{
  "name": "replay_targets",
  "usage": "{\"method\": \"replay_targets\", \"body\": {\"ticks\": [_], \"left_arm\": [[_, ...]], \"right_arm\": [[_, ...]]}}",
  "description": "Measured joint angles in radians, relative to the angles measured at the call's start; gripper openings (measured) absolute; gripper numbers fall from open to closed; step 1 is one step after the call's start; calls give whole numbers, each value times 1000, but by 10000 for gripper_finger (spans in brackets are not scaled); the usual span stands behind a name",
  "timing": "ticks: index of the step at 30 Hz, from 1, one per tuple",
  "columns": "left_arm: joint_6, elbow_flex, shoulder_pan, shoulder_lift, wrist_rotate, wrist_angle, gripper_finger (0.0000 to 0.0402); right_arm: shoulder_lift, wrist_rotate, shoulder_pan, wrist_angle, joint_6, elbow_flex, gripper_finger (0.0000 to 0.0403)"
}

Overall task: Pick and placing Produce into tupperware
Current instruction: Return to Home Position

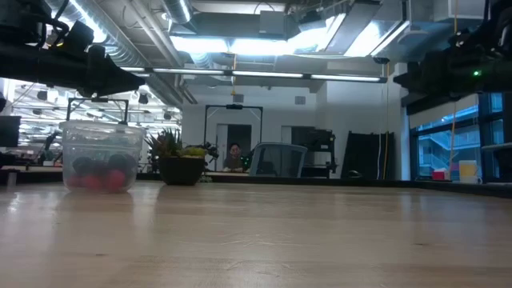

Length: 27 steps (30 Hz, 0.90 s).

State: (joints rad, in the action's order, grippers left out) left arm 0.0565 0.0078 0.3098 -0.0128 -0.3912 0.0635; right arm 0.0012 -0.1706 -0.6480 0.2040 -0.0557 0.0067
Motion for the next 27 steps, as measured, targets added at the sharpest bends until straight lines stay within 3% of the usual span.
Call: {"method": "replay_targets", "body": {"ticks": [10,27], "left_arm": [[0,0,-1,0,0,0,212],[0,0,-1,0,0,0,212]], "right_arm": [[1,7,0,-158,74,0,220],[3,6,0,-156,74,0,220]]}}
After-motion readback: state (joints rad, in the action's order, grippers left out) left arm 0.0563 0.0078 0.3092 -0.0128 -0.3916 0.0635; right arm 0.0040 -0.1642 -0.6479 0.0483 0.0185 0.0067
